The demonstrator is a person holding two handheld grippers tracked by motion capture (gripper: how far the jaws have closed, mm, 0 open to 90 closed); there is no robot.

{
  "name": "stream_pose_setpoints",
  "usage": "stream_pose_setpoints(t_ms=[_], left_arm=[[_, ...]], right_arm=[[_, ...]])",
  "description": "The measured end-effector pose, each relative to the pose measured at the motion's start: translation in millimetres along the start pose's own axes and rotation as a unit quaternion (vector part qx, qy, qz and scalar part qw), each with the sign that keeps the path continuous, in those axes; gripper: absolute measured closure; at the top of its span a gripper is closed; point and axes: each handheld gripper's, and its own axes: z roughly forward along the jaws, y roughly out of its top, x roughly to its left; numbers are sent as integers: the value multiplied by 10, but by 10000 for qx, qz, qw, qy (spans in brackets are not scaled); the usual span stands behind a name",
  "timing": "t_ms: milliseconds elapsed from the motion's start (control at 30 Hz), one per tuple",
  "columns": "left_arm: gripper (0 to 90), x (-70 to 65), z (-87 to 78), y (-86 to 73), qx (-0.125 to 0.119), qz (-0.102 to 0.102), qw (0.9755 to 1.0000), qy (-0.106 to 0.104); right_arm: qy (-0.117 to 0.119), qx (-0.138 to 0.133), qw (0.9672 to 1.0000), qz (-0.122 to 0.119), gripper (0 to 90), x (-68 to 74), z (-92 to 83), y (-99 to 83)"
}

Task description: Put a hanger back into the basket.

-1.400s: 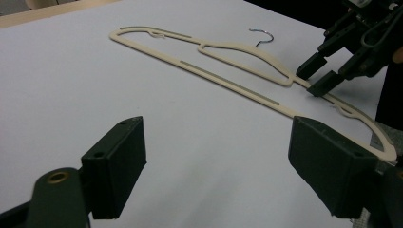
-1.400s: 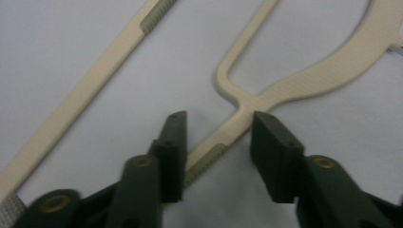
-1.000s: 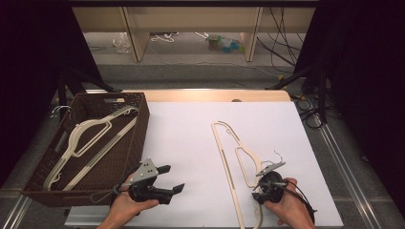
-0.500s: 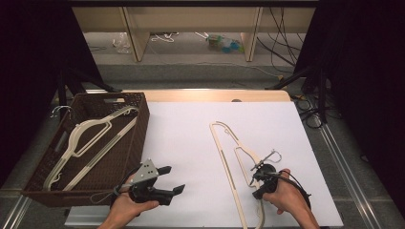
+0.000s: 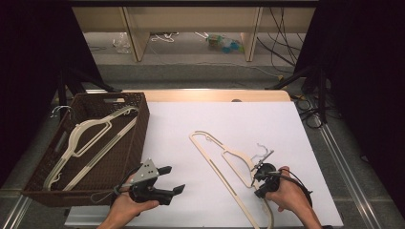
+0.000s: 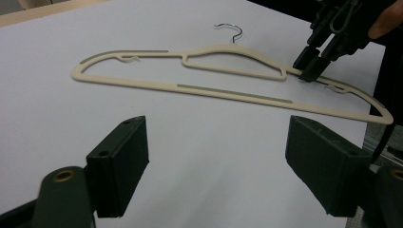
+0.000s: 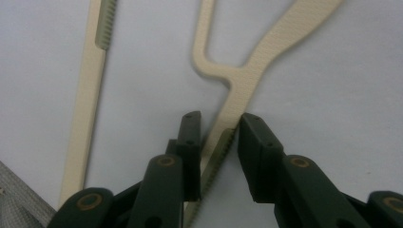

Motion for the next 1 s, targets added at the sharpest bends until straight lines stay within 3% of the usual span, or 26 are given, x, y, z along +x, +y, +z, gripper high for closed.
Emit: stream_pose_setpoints(t_ms=[267,467,767,967,1000], left_arm=[[225,2,4,-1,-5,-16,10000,-23],[225,12,0,-2,-19,-31,10000,-8],[226,10,23,-6,21,-31,10000,-4],[226,23,95,19,45,26,10000,14],[225,25,117,25,31,-44,10000,11]], right_arm=[[21,-239,9997,26,796,-68,-20,0],[20,-254,9997,-44,797,-94,-8,7],[23,-283,9995,98,787,-95,8,15],[-92,-233,9995,-191,797,-60,4,36],[-70,-258,9994,-204,800,-60,-2,37]])
